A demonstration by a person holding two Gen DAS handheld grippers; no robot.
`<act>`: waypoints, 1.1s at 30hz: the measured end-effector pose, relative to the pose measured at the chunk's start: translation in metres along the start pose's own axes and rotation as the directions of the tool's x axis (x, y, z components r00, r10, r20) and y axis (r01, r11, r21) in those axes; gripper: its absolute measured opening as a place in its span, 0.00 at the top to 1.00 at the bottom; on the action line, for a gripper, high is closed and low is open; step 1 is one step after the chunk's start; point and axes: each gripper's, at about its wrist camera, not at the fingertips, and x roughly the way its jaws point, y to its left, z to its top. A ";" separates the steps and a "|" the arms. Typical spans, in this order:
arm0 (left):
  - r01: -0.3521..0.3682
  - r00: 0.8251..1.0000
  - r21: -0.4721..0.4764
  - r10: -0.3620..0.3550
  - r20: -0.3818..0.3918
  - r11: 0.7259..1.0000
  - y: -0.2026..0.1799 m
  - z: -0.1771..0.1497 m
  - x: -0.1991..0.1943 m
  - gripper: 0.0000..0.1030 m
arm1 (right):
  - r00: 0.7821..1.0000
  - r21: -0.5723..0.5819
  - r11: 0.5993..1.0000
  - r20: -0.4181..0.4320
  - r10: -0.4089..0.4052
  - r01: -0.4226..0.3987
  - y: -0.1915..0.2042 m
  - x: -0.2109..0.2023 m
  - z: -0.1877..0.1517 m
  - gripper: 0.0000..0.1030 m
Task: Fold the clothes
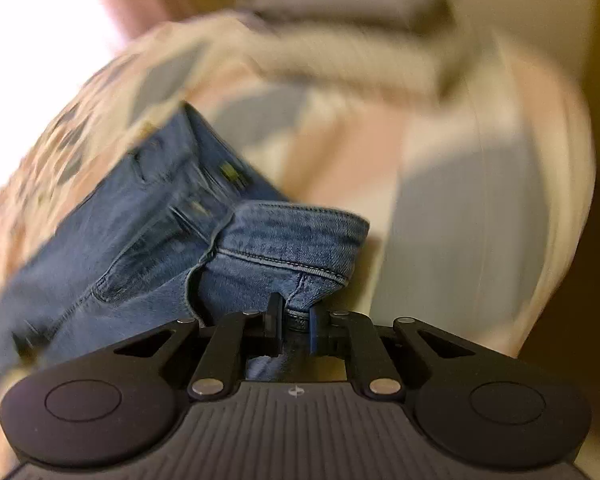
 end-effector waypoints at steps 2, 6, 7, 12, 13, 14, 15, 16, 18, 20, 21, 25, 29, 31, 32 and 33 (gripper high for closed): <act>-0.015 1.000 0.066 0.016 -0.008 0.998 -0.005 0.001 0.002 0.72 | 0.997 -0.069 0.996 -0.049 -0.066 0.062 0.008 0.007 -0.004 0.89; -0.072 0.996 0.118 0.078 -0.049 0.990 -0.002 0.002 0.011 0.73 | 0.980 -0.116 0.978 -0.070 -0.184 0.175 0.022 0.005 -0.012 0.84; -0.075 0.996 0.110 0.081 -0.044 0.991 0.001 0.003 0.008 0.73 | 0.974 -0.127 0.971 -0.074 -0.213 0.203 0.026 0.004 -0.014 0.74; -0.083 0.996 0.091 0.085 -0.011 0.992 -0.001 0.015 -0.004 0.66 | 0.976 -0.228 0.949 0.050 -0.211 0.217 0.059 -0.017 -0.032 0.70; -0.076 0.997 0.087 0.078 -0.018 0.993 -0.005 0.018 -0.001 0.56 | 0.974 -0.253 0.941 0.012 -0.228 0.224 0.060 -0.008 -0.037 0.69; -0.083 0.995 0.096 0.088 -0.049 0.992 -0.010 0.019 0.006 0.48 | 0.967 -0.276 0.932 -0.032 -0.251 0.233 0.061 0.002 -0.042 0.72; -0.090 0.992 0.106 0.099 -0.081 0.990 -0.015 0.020 0.012 0.49 | 0.959 -0.300 0.923 -0.075 -0.275 0.241 0.061 0.012 -0.047 0.76; -0.108 0.985 0.127 0.123 -0.120 0.986 -0.020 0.022 0.019 0.53 | 0.952 -0.286 0.922 -0.086 -0.295 0.260 0.060 0.013 -0.047 0.78; -0.138 0.969 0.153 0.165 -0.184 0.979 -0.026 0.028 0.019 0.61 | 0.956 -0.219 0.941 -0.080 -0.282 0.259 0.064 -0.008 -0.041 0.67; -0.123 0.966 0.165 0.156 -0.206 0.979 -0.035 0.037 0.003 0.60 | 0.975 -0.168 0.966 -0.075 -0.211 0.196 0.074 -0.037 -0.034 0.57; -0.104 0.969 0.169 0.138 -0.206 0.980 -0.040 0.042 -0.009 0.58 | 0.983 -0.167 0.975 -0.081 -0.163 0.148 0.082 -0.052 -0.033 0.56; -0.042 0.988 0.231 0.074 -0.134 0.972 -0.068 0.067 -0.062 0.42 | 0.992 -0.240 0.971 -0.120 -0.030 0.000 0.130 -0.107 -0.042 0.40; 0.004 0.999 0.289 0.010 -0.045 0.957 -0.083 0.094 -0.103 0.40 | 0.989 -0.330 0.941 -0.143 0.029 -0.075 0.177 -0.140 -0.059 0.37; 0.012 1.000 0.295 -0.012 -0.002 0.955 -0.078 0.112 -0.120 0.40 | 0.991 -0.375 0.923 -0.128 0.038 -0.084 0.196 -0.151 -0.061 0.35; 0.011 1.000 0.295 -0.018 0.022 0.955 -0.074 0.121 -0.129 0.40 | 0.993 -0.400 0.913 -0.110 0.035 -0.077 0.202 -0.157 -0.060 0.34; 0.009 0.999 0.295 -0.024 0.046 0.955 -0.068 0.131 -0.137 0.40 | 0.996 -0.425 0.903 -0.089 0.033 -0.068 0.207 -0.162 -0.057 0.33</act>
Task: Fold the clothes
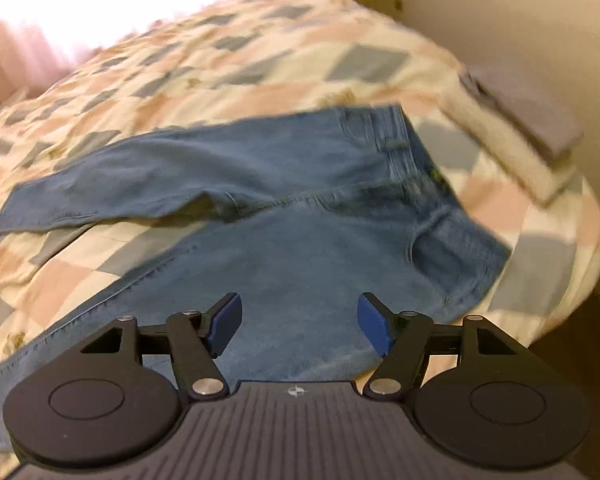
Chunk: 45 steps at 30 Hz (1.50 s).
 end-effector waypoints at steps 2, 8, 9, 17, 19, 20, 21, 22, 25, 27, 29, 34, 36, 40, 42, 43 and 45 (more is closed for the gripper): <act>-0.039 0.997 0.003 0.039 0.064 0.999 0.024 0.022 -0.019 0.40 | 0.998 -0.036 0.999 0.050 -0.036 0.037 -0.005 -0.012 0.019 0.30; -0.267 0.930 0.036 0.247 0.273 0.963 0.096 0.103 -0.106 0.40 | 0.976 -0.053 0.987 0.169 -0.138 0.149 -0.073 -0.040 0.134 0.27; -0.290 0.917 0.035 0.268 0.295 0.956 0.103 0.117 -0.127 0.39 | 0.972 -0.022 0.986 0.173 -0.157 0.163 -0.090 -0.046 0.159 0.27; -0.363 0.868 0.005 0.336 0.365 0.932 0.133 0.205 -0.262 0.12 | 0.928 0.187 0.927 0.126 -0.350 0.324 -0.218 -0.072 0.328 0.14; -0.348 0.881 -0.014 0.332 0.337 0.937 0.120 0.212 -0.261 0.11 | 0.932 0.213 0.921 0.089 -0.351 0.326 -0.228 -0.061 0.337 0.12; -0.344 0.885 -0.012 0.328 0.331 0.939 0.110 0.211 -0.255 0.10 | 0.940 0.214 0.925 0.069 -0.335 0.314 -0.228 -0.052 0.336 0.11; -0.321 0.895 -0.018 0.309 0.321 0.947 0.099 0.205 -0.240 0.09 | 0.949 0.199 0.935 0.058 -0.311 0.295 -0.223 -0.040 0.330 0.11; -0.298 0.905 -0.024 0.290 0.311 0.954 0.088 0.198 -0.224 0.06 | 0.956 0.161 0.948 0.058 -0.286 0.274 -0.211 -0.026 0.318 0.10; -0.242 0.934 -0.036 0.243 0.261 0.970 0.053 0.167 -0.173 0.07 | 0.979 0.036 0.980 0.051 -0.197 0.196 -0.167 0.013 0.273 0.10; -0.222 0.953 -0.038 0.225 0.202 0.974 0.027 0.134 -0.132 0.10 | 0.993 -0.042 0.992 0.026 -0.119 0.120 -0.130 0.036 0.232 0.11; -0.220 0.962 -0.024 0.221 0.162 0.975 -0.002 0.098 -0.102 0.12 | 1.000 -0.079 0.997 0.013 -0.026 0.027 -0.098 0.043 0.182 0.12; -0.215 0.974 -0.046 0.217 0.069 0.976 -0.065 0.013 -0.074 0.11 | 0.995 -0.169 0.981 -0.033 0.090 -0.094 -0.048 0.037 0.080 0.12; -0.213 0.976 -0.098 0.217 0.030 0.972 -0.077 -0.008 -0.073 0.11 | 0.993 -0.181 0.977 -0.041 0.108 -0.114 -0.038 0.028 0.052 0.12; -0.221 0.975 -0.180 0.221 -0.023 0.958 -0.100 -0.046 -0.077 0.11 | 0.987 -0.149 0.975 -0.035 0.159 -0.162 -0.036 0.007 0.027 0.11; -0.245 0.969 -0.162 0.248 0.003 0.956 -0.112 -0.057 -0.087 0.11 | 0.983 -0.156 0.971 -0.021 0.181 -0.182 -0.038 -0.006 0.021 0.10; -0.254 0.966 -0.146 0.259 0.018 0.956 -0.117 -0.060 -0.090 0.11 | 0.982 -0.163 0.968 -0.013 0.190 -0.190 -0.040 -0.014 0.018 0.10; -0.266 0.961 -0.123 0.273 0.040 0.956 -0.124 -0.065 -0.098 0.09 | 0.980 -0.168 0.966 0.000 0.199 -0.196 -0.043 -0.025 0.015 0.09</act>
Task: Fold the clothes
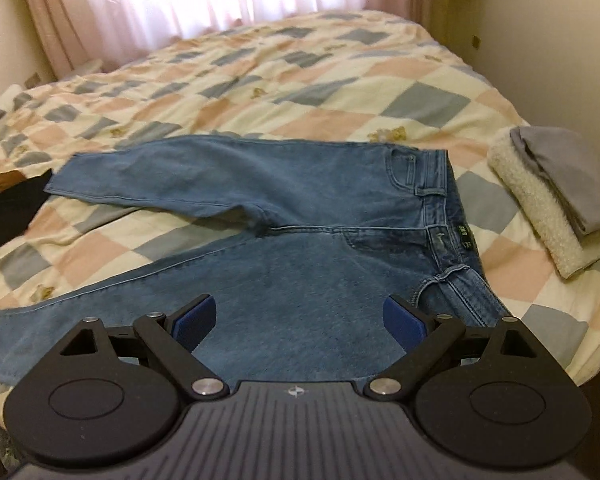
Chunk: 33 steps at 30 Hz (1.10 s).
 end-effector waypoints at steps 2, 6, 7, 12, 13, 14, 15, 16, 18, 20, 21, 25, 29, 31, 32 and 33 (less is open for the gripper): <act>0.010 1.000 -0.004 -0.010 0.005 1.000 -0.002 -0.002 -0.007 0.09 | 1.000 0.006 1.000 0.008 0.004 -0.004 -0.003 -0.009 -0.002 0.09; 0.042 0.999 -0.014 -0.042 0.014 0.999 -0.006 -0.006 -0.018 0.08 | 1.000 0.026 1.000 0.008 0.009 -0.009 -0.012 -0.019 -0.003 0.09; 0.042 0.999 -0.009 -0.041 0.018 0.999 -0.008 -0.006 -0.020 0.08 | 1.000 0.028 1.000 0.010 0.006 -0.007 -0.013 -0.021 -0.004 0.09; 0.046 0.998 -0.002 -0.046 0.030 0.999 -0.013 -0.011 -0.028 0.08 | 1.000 0.018 1.000 0.014 0.001 -0.001 -0.017 -0.028 -0.005 0.08; 0.049 0.998 0.000 -0.049 0.029 0.999 -0.014 -0.012 -0.028 0.08 | 1.000 0.019 1.000 0.015 0.005 -0.006 -0.019 -0.030 -0.006 0.08; 0.048 0.998 0.001 -0.048 0.029 0.999 -0.014 -0.013 -0.029 0.08 | 1.000 0.019 1.000 0.015 0.011 -0.011 -0.020 -0.032 -0.007 0.08; 0.047 0.998 0.002 -0.047 0.029 0.999 -0.015 -0.015 -0.030 0.08 | 1.000 0.020 1.000 0.017 0.015 -0.015 -0.021 -0.034 -0.008 0.08; 0.048 0.998 0.004 -0.048 0.030 0.999 -0.016 -0.016 -0.031 0.08 | 1.000 0.019 1.000 0.018 0.019 -0.019 -0.022 -0.037 -0.009 0.08; 0.049 0.998 0.007 -0.049 0.030 0.999 -0.017 -0.020 -0.034 0.08 | 0.999 0.014 1.000 0.018 0.027 -0.028 -0.024 -0.041 -0.012 0.08; 0.050 0.998 0.008 -0.050 0.026 0.999 -0.017 -0.023 -0.035 0.08 | 0.999 0.011 1.000 0.019 0.027 -0.027 -0.026 -0.044 -0.014 0.08; 0.050 0.998 0.009 -0.050 0.024 0.999 -0.016 -0.025 -0.035 0.08 | 1.000 0.008 1.000 0.016 0.027 -0.027 -0.027 -0.045 -0.015 0.08; 0.037 0.999 0.007 -0.037 0.012 0.999 -0.015 -0.030 -0.035 0.07 | 1.000 0.002 1.000 0.002 0.028 -0.028 -0.031 -0.045 -0.021 0.07; 0.024 1.000 -0.002 -0.024 -0.003 1.000 -0.012 -0.035 -0.033 0.07 | 0.999 0.001 1.000 -0.017 0.027 -0.027 -0.032 -0.041 -0.025 0.07; 0.021 1.000 -0.003 -0.021 -0.002 1.000 -0.010 -0.035 -0.034 0.07 | 0.999 -0.003 0.999 -0.022 0.034 -0.034 -0.031 -0.041 -0.026 0.07; 0.020 1.000 -0.004 -0.020 0.000 1.000 -0.009 -0.036 -0.034 0.07 | 0.999 -0.005 0.999 -0.024 0.038 -0.038 -0.030 -0.040 -0.027 0.07; 0.018 1.000 -0.006 -0.018 0.000 1.000 -0.008 -0.036 -0.035 0.07 | 0.999 -0.010 0.999 -0.025 0.040 -0.040 -0.029 -0.040 -0.026 0.07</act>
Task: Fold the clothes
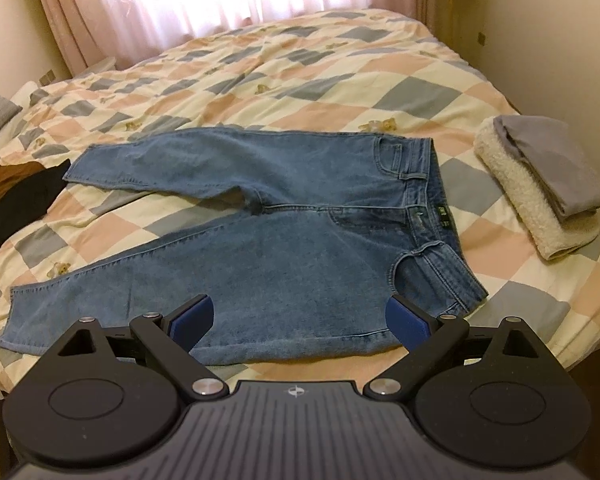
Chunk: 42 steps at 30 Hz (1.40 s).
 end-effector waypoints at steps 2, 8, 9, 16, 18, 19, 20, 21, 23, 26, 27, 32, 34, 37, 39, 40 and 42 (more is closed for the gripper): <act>-0.003 1.000 -0.005 0.003 0.003 1.000 0.003 0.000 -0.001 0.07 | 1.000 -0.009 1.000 -0.001 0.003 -0.003 0.002 0.000 0.001 0.07; -0.018 1.000 -0.025 0.019 0.015 1.000 0.014 0.000 -0.004 0.07 | 1.000 -0.031 0.999 0.016 0.012 -0.011 0.011 -0.003 0.007 0.07; -0.022 1.000 -0.029 0.022 0.016 0.999 0.016 0.000 -0.004 0.07 | 1.000 -0.037 0.999 0.021 0.012 -0.011 0.013 -0.004 0.008 0.07; -0.027 0.999 -0.044 0.028 0.025 0.999 0.025 0.008 0.001 0.07 | 0.999 -0.056 0.998 0.052 0.011 -0.008 0.020 -0.007 0.015 0.07; -0.026 0.999 -0.037 0.028 0.028 0.999 0.025 0.013 0.004 0.07 | 0.998 -0.057 0.998 0.055 0.009 -0.006 0.021 -0.006 0.018 0.07; -0.022 0.999 -0.034 0.023 0.029 0.999 0.025 0.016 0.006 0.07 | 0.998 -0.056 0.998 0.057 0.006 -0.003 0.022 -0.005 0.020 0.07; -0.017 0.999 -0.033 0.018 0.028 0.999 0.024 0.019 0.009 0.07 | 0.998 -0.054 0.999 0.056 0.001 0.002 0.023 -0.004 0.021 0.07; -0.012 1.000 -0.031 0.013 0.028 0.999 0.023 0.022 0.011 0.07 | 0.999 -0.050 0.999 0.054 -0.003 0.006 0.023 -0.002 0.023 0.07; 0.003 1.000 -0.024 -0.002 0.024 1.000 0.021 0.031 0.018 0.07 | 0.999 -0.038 0.999 0.046 -0.008 0.010 0.025 0.004 0.027 0.07; 0.026 0.999 0.003 -0.026 0.024 1.000 0.018 0.044 0.032 0.07 | 0.999 -0.023 0.999 0.031 -0.022 0.023 0.026 0.015 0.033 0.07; 0.036 0.999 0.015 -0.037 0.024 0.999 0.017 0.050 0.037 0.07 | 0.999 -0.016 1.000 0.026 -0.025 0.026 0.026 0.019 0.036 0.07; 0.111 0.993 0.083 -0.114 0.033 0.990 0.017 0.096 0.082 0.07 | 0.998 0.038 0.998 0.007 -0.057 0.057 0.022 0.050 0.055 0.07; 0.138 0.989 0.119 -0.143 0.039 0.983 0.014 0.121 0.105 0.07 | 0.998 0.075 0.995 -0.009 -0.068 0.069 0.017 0.067 0.068 0.07; 0.193 0.977 0.195 -0.207 0.053 0.962 0.007 0.157 0.142 0.08 | 0.997 0.121 0.990 -0.028 -0.071 0.074 0.008 0.095 0.087 0.07; 0.219 0.968 0.293 -0.244 0.052 0.931 -0.007 0.181 0.177 0.09 | 0.998 0.138 0.989 -0.030 -0.055 0.059 0.003 0.116 0.101 0.07; 0.230 0.964 0.347 -0.262 0.048 0.909 -0.014 0.192 0.196 0.10 | 0.998 0.136 0.990 -0.034 -0.043 0.047 0.000 0.129 0.107 0.07; 0.245 0.959 0.448 -0.283 0.020 0.860 -0.031 0.211 0.234 0.14 | 0.999 0.129 0.991 -0.041 -0.018 0.024 -0.008 0.158 0.117 0.08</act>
